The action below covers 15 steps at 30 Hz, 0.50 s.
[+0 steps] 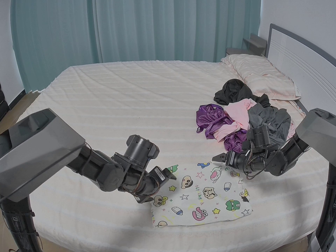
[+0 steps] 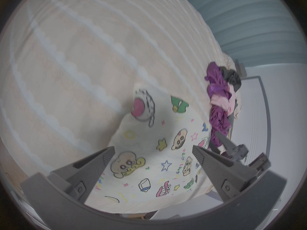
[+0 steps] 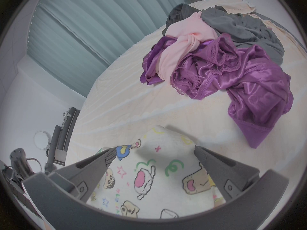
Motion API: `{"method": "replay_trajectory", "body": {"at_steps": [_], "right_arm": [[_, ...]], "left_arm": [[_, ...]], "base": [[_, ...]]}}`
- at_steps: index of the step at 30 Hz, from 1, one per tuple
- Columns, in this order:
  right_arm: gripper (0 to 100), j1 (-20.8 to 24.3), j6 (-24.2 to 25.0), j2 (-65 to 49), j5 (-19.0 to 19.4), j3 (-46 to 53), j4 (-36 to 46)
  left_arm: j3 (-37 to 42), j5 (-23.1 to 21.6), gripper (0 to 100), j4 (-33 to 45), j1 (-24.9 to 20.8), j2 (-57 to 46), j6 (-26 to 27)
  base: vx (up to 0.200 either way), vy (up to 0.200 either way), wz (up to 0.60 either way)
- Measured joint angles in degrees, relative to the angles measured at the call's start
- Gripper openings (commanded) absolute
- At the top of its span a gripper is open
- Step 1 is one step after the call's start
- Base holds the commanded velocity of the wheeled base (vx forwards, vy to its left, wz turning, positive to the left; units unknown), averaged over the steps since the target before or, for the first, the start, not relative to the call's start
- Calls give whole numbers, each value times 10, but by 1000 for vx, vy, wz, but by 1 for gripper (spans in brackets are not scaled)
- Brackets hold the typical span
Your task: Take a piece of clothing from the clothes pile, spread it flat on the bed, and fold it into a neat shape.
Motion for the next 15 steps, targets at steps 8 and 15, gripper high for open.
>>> {"method": "replay_trajectory", "body": {"at_steps": [8, 15], "right_arm": [[100, -9, -1, 30, -24, -23, 0], [0, -14, -1, 35, -25, -22, 0]], "left_arm": [[27, 3, 100, 0, 20, -42, 2], [40, 9, 100, -1, 22, -55, 2]], "base": [[0, 0, 0], [0, 0, 0]]}}
